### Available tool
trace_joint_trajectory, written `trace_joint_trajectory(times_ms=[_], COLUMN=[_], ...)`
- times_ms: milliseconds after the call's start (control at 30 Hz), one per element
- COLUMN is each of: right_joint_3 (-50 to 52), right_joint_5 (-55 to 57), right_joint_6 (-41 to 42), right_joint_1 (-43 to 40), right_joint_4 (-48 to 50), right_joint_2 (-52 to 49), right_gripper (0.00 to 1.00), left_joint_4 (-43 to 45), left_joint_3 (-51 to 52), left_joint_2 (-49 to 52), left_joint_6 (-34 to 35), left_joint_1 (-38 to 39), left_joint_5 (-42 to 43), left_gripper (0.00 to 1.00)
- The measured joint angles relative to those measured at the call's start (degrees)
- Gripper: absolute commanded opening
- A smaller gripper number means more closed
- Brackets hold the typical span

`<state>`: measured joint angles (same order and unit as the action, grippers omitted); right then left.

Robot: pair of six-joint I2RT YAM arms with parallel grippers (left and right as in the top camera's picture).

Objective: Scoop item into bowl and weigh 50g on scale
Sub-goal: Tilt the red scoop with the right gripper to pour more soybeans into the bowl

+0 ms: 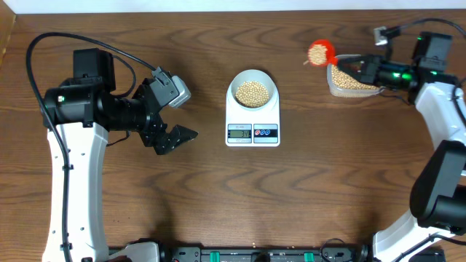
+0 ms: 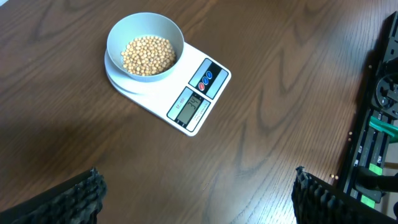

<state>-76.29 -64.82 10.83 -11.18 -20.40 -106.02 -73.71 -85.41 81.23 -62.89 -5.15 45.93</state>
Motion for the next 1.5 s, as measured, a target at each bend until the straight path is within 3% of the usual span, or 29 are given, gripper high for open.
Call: trace_joint_trajectory(times_ms=[333,633,1233,1500], right_joint_3=[0.0,0.0,0.0,0.0], right_joint_5=[-0.1,-0.1,6.0,10.3], right_joint_6=[3.1,3.5,-12.9,-14.7], right_joint_1=[9.0,11.9,17.9,19.9], right_joint_4=[1.4,2.7,0.3,0.3], right_joint_2=[0.0,0.0,0.0,0.0], right_gripper=[0.01,0.01,0.01,0.01], left_joint_4=[0.0,0.0,0.0,0.0], left_joint_3=[0.0,0.0,0.0,0.0], left_joint_2=[0.0,0.0,0.0,0.0], left_joint_6=[0.0,0.0,0.0,0.0], left_joint_1=[0.0,0.0,0.0,0.0], left_joint_5=[0.0,0.0,0.0,0.0], left_gripper=[0.98,0.98,0.98,0.98])
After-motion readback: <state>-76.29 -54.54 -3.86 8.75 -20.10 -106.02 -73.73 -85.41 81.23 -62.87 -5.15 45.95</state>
